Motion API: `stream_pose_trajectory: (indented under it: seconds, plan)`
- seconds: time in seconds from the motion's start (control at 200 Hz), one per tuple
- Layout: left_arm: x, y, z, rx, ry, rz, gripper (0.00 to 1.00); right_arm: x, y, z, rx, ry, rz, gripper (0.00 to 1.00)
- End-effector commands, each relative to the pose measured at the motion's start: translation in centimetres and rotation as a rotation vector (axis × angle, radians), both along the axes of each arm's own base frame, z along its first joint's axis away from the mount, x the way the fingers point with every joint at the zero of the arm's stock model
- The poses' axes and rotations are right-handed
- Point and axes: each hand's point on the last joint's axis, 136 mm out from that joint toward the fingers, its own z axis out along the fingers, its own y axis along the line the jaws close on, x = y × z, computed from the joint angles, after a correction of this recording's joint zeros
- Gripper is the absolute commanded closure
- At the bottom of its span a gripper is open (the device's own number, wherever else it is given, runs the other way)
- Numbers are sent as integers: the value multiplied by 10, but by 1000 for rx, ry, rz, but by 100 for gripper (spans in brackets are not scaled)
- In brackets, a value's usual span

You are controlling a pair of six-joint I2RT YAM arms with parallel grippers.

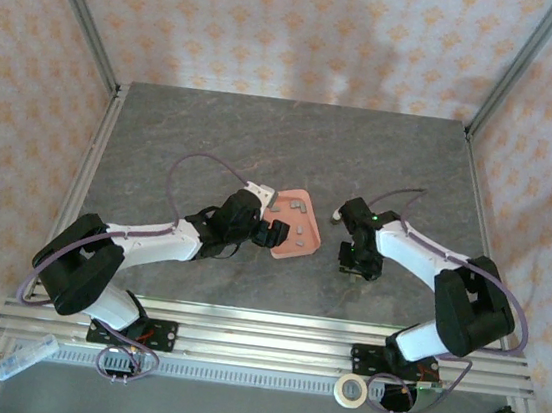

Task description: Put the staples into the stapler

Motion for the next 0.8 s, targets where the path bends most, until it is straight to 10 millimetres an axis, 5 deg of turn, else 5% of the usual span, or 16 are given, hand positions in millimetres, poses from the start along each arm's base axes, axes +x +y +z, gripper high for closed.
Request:
stream_pose_trajectory:
  seconds: [0.0, 0.796]
  plan:
    - [-1, 0, 9, -10, -23, 9, 16, -3, -2, -3, -16, 38, 19, 69]
    - [-1, 2, 9, -1, -23, 12, 16, -9, -12, -18, -63, 119, 9, 76]
